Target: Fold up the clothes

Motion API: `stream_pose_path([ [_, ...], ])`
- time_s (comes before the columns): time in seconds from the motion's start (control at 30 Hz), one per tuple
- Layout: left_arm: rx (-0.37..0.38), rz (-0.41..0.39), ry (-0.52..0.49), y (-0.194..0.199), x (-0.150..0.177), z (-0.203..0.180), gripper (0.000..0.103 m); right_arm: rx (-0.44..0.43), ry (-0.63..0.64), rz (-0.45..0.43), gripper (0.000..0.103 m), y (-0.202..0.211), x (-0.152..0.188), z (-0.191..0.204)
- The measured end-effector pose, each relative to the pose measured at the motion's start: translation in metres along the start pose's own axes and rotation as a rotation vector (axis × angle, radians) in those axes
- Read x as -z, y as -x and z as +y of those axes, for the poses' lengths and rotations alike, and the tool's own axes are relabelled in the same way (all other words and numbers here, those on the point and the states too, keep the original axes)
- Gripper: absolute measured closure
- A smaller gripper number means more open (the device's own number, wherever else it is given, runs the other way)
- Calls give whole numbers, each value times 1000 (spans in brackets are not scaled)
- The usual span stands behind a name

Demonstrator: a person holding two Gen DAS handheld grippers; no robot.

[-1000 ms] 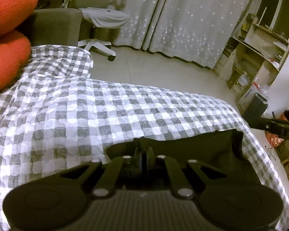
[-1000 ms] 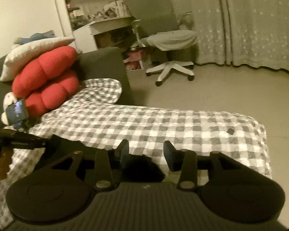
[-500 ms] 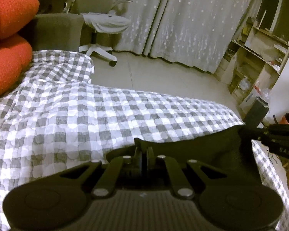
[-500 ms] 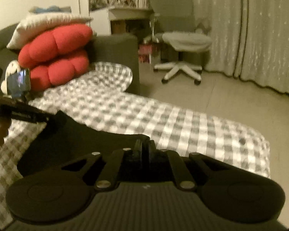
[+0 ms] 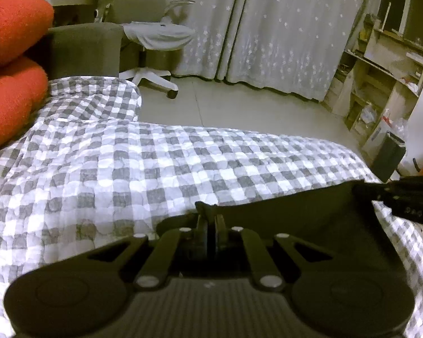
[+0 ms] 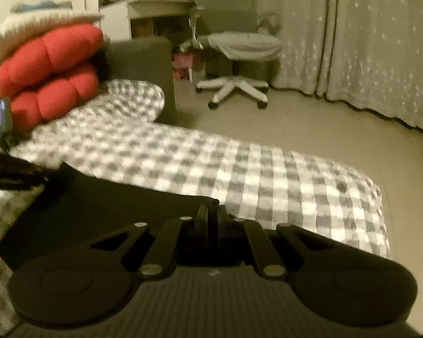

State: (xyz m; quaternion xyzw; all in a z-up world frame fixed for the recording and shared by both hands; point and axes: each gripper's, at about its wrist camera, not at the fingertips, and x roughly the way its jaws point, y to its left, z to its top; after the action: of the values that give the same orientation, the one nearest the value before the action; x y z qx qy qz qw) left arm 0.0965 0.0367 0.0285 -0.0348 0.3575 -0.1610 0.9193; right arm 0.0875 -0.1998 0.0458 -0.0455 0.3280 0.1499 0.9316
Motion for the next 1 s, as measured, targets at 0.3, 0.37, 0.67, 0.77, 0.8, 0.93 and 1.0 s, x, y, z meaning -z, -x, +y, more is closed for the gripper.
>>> stream_pose_path([
  [0.3,-33,-83,129,19,-7,25,91,12,-24,19,95,-4,3,-1],
  [0.37,-40,-91,158,23,-9,31,91,16,-24,23,95,-4,3,0],
  [0.67,-41,-111,156,29,-8,22,91,78,-90,-7,83,5,-4,-5],
  [0.77,-56,-119,104,32,-5,7,91,139,-134,-6,83,7,-6,-15],
  [0.8,-55,-119,94,32,-4,3,91,147,-127,-7,83,8,-6,-15],
  [0.93,-53,-111,57,31,0,-10,91,28,-112,-44,83,15,-7,-5],
  [1.0,-57,-87,42,26,4,-15,91,-18,-71,-58,83,16,-7,7],
])
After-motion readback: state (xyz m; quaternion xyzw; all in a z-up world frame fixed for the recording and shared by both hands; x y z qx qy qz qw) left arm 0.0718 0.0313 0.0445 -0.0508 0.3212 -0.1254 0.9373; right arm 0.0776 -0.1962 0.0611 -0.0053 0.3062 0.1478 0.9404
